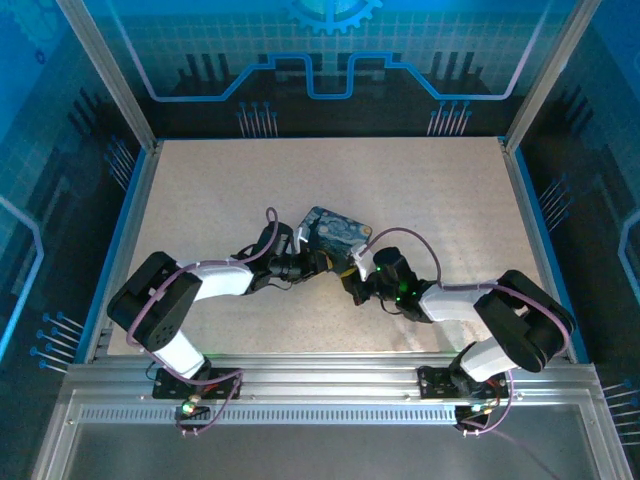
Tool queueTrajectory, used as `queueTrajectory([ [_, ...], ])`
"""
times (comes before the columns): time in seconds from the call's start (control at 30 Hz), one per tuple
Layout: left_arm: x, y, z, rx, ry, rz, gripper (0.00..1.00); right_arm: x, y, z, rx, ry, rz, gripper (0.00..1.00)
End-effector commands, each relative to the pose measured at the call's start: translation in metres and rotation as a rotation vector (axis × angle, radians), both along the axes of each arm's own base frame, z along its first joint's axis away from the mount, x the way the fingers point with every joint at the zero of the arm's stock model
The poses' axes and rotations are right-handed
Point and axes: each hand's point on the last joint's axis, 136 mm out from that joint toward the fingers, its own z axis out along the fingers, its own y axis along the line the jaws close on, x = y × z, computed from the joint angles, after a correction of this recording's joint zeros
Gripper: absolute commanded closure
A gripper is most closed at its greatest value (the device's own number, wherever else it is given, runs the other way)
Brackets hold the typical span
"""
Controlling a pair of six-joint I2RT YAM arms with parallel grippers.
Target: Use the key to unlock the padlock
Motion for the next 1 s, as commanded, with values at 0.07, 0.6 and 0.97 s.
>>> queueTrajectory([
  [0.07, -0.002, -0.009, 0.024, -0.047, -0.031, -0.028, 0.78, 0.01, 0.008, 0.014, -0.009, -0.069, 0.009, 1.0],
  [0.6, -0.003, -0.011, 0.024, -0.044, -0.03, -0.028, 0.78, 0.009, 0.017, 0.018, 0.003, -0.087, 0.02, 1.0],
  [0.97, -0.003, -0.01, 0.022, -0.037, -0.029, -0.018, 0.78, 0.004, 0.001, 0.007, -0.055, -0.073, -0.008, 1.0],
])
